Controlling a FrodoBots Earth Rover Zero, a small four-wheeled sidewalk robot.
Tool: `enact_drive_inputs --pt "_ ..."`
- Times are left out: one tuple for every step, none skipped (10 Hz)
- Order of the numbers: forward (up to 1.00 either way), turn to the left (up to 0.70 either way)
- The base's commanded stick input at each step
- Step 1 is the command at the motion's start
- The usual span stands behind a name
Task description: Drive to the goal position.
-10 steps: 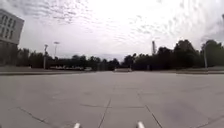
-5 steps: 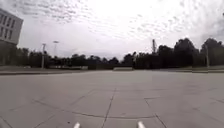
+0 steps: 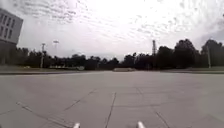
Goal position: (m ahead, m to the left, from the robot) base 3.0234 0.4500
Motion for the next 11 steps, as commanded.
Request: enact_drive_inputs --pt "0.7 0.0" --pt "0.7 0.0" --pt "0.7 0.0" --pt "0.7 0.0" --pt "0.7 0.0" --pt "0.7 0.0" --pt "0.7 0.0" --pt "0.7 0.0" --pt "0.7 0.0" --pt "0.7 0.0" --pt "0.7 0.0"
